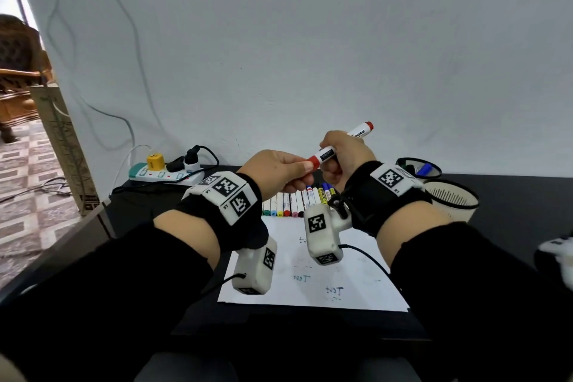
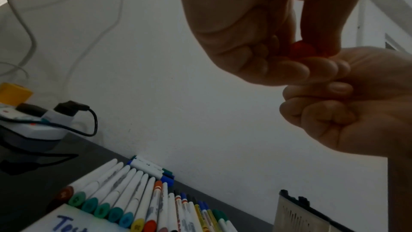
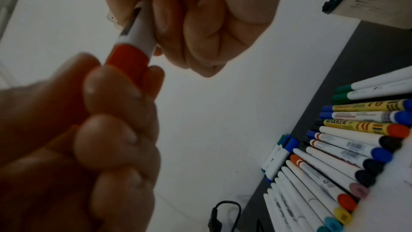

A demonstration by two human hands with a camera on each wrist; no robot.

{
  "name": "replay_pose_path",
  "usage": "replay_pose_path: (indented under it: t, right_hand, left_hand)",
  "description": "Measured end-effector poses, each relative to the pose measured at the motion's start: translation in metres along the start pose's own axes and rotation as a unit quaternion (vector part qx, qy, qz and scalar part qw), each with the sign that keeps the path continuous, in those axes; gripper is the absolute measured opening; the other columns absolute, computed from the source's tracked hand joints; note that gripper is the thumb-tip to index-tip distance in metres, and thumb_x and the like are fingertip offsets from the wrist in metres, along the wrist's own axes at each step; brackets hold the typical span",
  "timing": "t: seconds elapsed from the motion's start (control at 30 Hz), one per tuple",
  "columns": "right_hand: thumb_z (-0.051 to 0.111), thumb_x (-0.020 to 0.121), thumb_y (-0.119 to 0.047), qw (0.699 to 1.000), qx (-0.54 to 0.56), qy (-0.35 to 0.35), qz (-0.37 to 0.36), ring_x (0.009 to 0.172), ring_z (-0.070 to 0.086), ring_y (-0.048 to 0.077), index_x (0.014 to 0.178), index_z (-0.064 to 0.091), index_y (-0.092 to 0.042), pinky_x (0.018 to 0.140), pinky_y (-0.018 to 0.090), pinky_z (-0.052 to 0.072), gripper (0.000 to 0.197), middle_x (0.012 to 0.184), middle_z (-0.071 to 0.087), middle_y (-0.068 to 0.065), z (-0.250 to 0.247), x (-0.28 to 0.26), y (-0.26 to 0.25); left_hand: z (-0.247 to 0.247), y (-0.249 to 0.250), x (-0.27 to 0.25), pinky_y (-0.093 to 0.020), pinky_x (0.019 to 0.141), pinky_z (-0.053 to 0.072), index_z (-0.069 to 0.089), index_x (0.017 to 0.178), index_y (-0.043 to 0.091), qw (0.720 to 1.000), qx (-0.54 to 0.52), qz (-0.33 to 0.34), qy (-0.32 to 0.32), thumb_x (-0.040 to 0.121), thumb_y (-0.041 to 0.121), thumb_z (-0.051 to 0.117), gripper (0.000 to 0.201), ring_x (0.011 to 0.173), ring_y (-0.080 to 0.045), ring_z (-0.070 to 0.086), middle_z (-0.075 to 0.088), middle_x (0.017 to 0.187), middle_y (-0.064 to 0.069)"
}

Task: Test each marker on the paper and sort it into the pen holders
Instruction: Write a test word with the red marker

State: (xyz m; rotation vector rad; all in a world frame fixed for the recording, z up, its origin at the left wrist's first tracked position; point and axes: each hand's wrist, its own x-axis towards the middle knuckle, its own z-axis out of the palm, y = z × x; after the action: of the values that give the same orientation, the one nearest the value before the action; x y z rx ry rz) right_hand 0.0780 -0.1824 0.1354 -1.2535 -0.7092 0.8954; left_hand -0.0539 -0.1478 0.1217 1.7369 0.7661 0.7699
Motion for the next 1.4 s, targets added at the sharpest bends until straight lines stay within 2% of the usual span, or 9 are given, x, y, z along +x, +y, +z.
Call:
replay_pose_path:
  t: [0.3,0.43,0.53,0.63,0.8,0.9,1.0,1.23,1.4]
  right_hand:
    - [0.068,0.086,-0.034,0.999,-0.021,0.022,-0.025,0.037,0.032,0.009,0.079,0.050,-0.012,0.037,0.020,0.026,0.029,0.054,0.055,0.003,-0.012,0.012,0.008]
    - [0.063,0.086,-0.010,0.983,-0.137,0.058,-0.106,0.052,0.046,0.011,0.109,0.054,-0.011,0.051,0.022,0.038,0.025,0.078,0.065,0.004,-0.021,0.017,0.003]
    - [0.055,0.087,-0.006,0.884,-0.424,-0.012,-0.195,0.070,0.052,0.006,0.111,0.062,-0.028,0.059,0.014,0.040,0.033,0.090,0.059,-0.004,-0.025,0.014,-0.005]
    - [0.057,0.089,-0.011,0.791,-0.571,-0.043,-0.218,0.092,0.052,0.012,0.115,0.065,-0.025,0.080,0.022,0.043,0.031,0.104,0.050,0.000,-0.027,0.021,-0.009]
    - [0.062,0.088,-0.024,0.736,-0.640,-0.046,-0.215,0.097,0.052,0.017,0.107,0.064,-0.025,0.082,0.026,0.043,0.019,0.102,0.046,-0.001,-0.042,0.036,-0.006]
    - [0.059,0.089,-0.022,0.743,-0.636,0.006,-0.205,0.088,0.051,0.018,0.110,0.061,-0.021,0.075,0.027,0.040,0.021,0.099,0.050,0.002,-0.063,0.050,-0.007]
    - [0.056,0.090,-0.021,0.787,-0.591,0.072,-0.165,0.081,0.054,0.020,0.112,0.058,-0.016,0.069,0.027,0.040,0.023,0.093,0.060,0.005,-0.090,0.065,-0.013]
    - [0.046,0.092,-0.015,0.836,-0.501,0.186,-0.126,0.060,0.052,0.012,0.104,0.055,-0.014,0.051,0.021,0.036,0.015,0.088,0.062,0.003,-0.148,0.098,-0.025]
    - [0.045,0.091,-0.016,0.837,-0.490,0.225,-0.092,0.086,0.064,0.027,0.107,0.057,-0.014,0.073,0.030,0.050,0.020,0.100,0.068,0.009,-0.176,0.121,-0.022]
  left_hand:
    - [0.000,-0.001,0.007,-0.016,0.067,0.049,0.067,0.104,0.013,0.997,0.060,-0.024,0.052,0.091,0.022,0.058,0.018,0.065,-0.003,0.058,0.067,0.074,0.007]
    - [0.001,0.000,0.012,-0.027,0.079,0.053,0.069,0.093,0.017,0.989,0.117,-0.055,0.070,0.091,0.030,0.058,0.017,0.070,-0.008,0.058,0.071,0.082,0.002]
    - [0.004,0.005,0.018,-0.031,0.085,0.051,0.071,0.084,0.020,0.978,0.194,-0.056,0.057,0.090,0.036,0.057,0.022,0.071,-0.009,0.058,0.072,0.086,0.000]
    - [0.008,0.015,0.025,-0.030,0.079,0.050,0.073,0.086,0.016,0.962,0.265,-0.046,0.047,0.090,0.040,0.056,0.029,0.070,-0.011,0.056,0.071,0.083,0.000]
    - [0.020,0.029,0.042,-0.021,0.061,0.040,0.072,0.098,0.017,0.925,0.380,-0.028,-0.009,0.092,0.045,0.050,0.036,0.072,-0.011,0.057,0.069,0.086,0.002]
    - [0.037,0.028,0.055,-0.025,0.079,0.042,0.059,0.123,0.018,0.892,0.447,-0.008,-0.063,0.095,0.049,0.040,0.045,0.101,-0.016,0.058,0.062,0.118,-0.003]
    - [0.057,0.012,0.069,-0.033,0.106,0.031,0.031,0.145,0.018,0.843,0.520,-0.026,-0.137,0.096,0.053,0.032,0.060,0.134,-0.020,0.037,0.038,0.147,-0.002]
    - [0.106,-0.040,0.097,-0.037,0.111,0.023,0.023,0.148,0.020,0.728,0.611,-0.038,-0.309,0.092,0.057,0.040,0.069,0.139,-0.023,0.028,0.027,0.153,-0.001]
    - [0.130,-0.059,0.109,-0.039,0.116,0.009,0.003,0.151,0.022,0.680,0.619,-0.005,-0.392,0.091,0.054,0.046,0.080,0.146,-0.018,0.003,-0.003,0.158,0.002]
